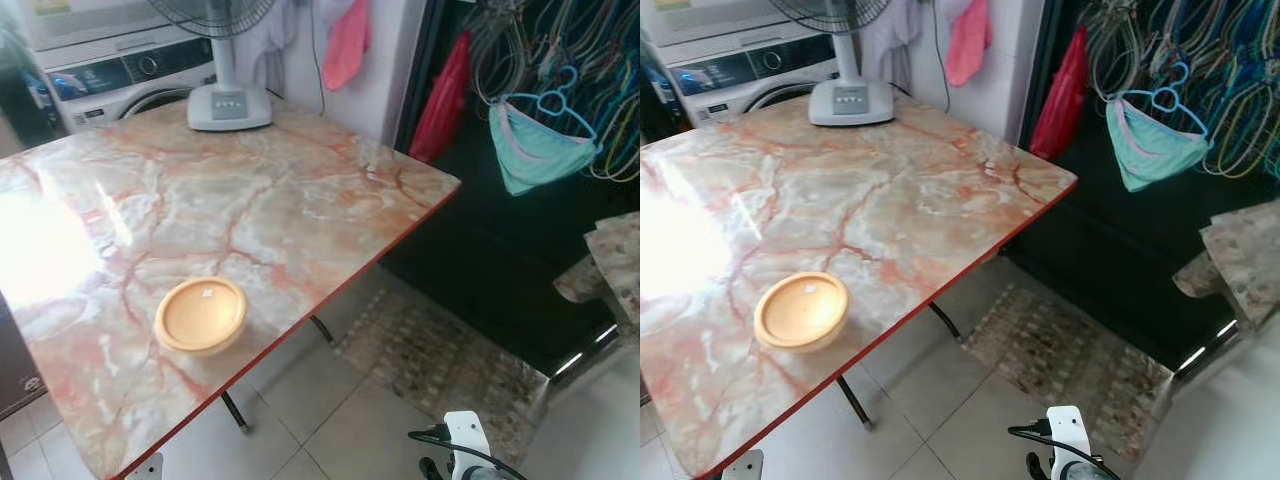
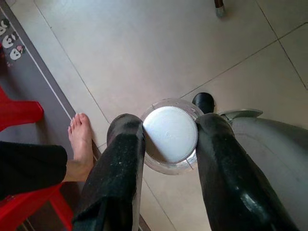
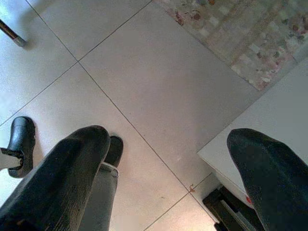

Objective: Restocking fridge

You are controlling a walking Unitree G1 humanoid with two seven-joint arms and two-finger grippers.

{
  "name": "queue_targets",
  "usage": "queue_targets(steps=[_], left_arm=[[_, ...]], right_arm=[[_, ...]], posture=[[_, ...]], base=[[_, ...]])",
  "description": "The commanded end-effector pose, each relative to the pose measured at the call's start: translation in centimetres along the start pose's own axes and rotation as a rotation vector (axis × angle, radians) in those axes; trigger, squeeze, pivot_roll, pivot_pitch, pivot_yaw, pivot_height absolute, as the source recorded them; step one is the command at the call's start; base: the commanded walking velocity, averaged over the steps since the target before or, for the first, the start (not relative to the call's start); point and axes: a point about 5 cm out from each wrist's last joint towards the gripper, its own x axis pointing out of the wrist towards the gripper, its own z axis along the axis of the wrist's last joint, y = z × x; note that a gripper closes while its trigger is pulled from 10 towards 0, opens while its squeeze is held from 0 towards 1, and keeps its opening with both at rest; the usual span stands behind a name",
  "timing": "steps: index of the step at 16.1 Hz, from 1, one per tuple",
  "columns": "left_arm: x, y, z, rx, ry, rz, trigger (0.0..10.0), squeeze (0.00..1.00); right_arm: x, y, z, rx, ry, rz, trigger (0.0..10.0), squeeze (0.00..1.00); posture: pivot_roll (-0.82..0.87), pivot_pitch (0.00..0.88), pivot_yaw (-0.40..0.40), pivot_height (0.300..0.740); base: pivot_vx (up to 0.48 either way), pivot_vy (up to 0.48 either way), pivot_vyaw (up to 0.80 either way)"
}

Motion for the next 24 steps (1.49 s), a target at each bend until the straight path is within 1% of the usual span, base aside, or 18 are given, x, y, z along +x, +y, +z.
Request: queue_targets(steps=[1, 3, 11, 24], left_arm=[[0.00, 0.09, -0.14, -0.025, 0.013, 0.005, 10.0, 0.00], [0.00, 0.12, -0.15, -0.028, 0.014, 0.008, 10.0, 0.00], [-0.03, 0.06, -0.31, -0.017, 0.015, 0.000, 10.0, 0.00], [-0.04, -0.03, -0.40, -0.014, 0.022, 0.008, 10.0, 0.00]], right_arm=[[-0.01, -0.08, 0.18, 0.014, -0.009, -0.004, 10.0, 0.00], [0.00, -0.05, 0.17, 0.017, -0.008, -0.004, 10.0, 0.00], [-0.02, -0.11, -0.03, 0.019, -0.006, -0.006, 10.0, 0.00], [-0.04, -0.26, -0.06, 0.023, -0.008, -0.010, 10.0, 0.00]], posture=[[0.12, 0.000, -0.053, 0.740], [0.11, 0.000, -0.051, 0.740], [0.10, 0.000, -0.045, 0.740], [0.10, 0.000, -0.050, 0.740]], base=[[0.000, 0.000, 0.00], [-0.120, 0.000, 0.00], [-0.282, 0.000, 0.00], [0.000, 0.000, 0.00]])
